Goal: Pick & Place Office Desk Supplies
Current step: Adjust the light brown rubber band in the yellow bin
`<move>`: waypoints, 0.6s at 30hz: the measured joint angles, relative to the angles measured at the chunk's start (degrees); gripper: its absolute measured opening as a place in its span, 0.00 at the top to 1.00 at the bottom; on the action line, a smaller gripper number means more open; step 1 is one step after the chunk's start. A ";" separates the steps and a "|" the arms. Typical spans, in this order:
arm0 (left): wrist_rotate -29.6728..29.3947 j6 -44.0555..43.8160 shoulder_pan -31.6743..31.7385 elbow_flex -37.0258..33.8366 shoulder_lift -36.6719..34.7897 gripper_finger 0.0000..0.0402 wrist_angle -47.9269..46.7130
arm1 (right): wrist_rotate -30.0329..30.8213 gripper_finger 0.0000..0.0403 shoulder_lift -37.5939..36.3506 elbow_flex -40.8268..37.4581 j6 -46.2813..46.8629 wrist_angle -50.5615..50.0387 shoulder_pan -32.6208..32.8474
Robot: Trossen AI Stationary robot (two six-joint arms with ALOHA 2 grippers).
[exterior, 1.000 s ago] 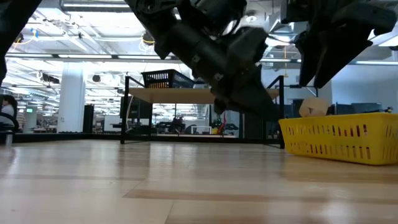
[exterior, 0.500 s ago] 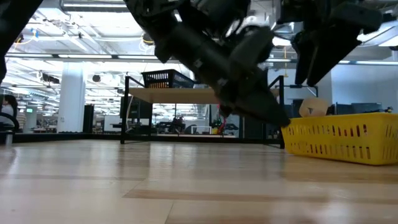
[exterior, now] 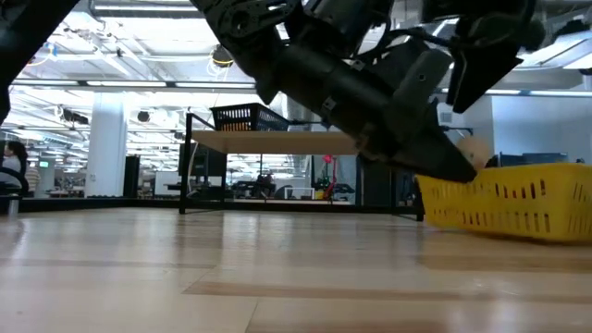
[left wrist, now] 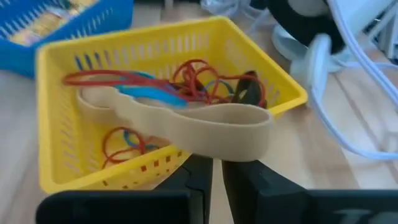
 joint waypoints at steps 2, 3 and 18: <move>-0.91 1.19 -0.07 -0.07 -0.04 0.93 1.73 | 2.43 0.29 -1.10 0.00 3.23 -2.10 0.68; -0.94 1.52 -0.07 -0.07 -0.12 0.93 2.99 | 3.10 0.29 -1.77 0.00 4.46 -2.64 1.09; -1.33 1.67 1.02 0.00 -0.46 0.93 12.20 | 4.58 0.29 -5.70 -3.10 15.07 -2.96 3.65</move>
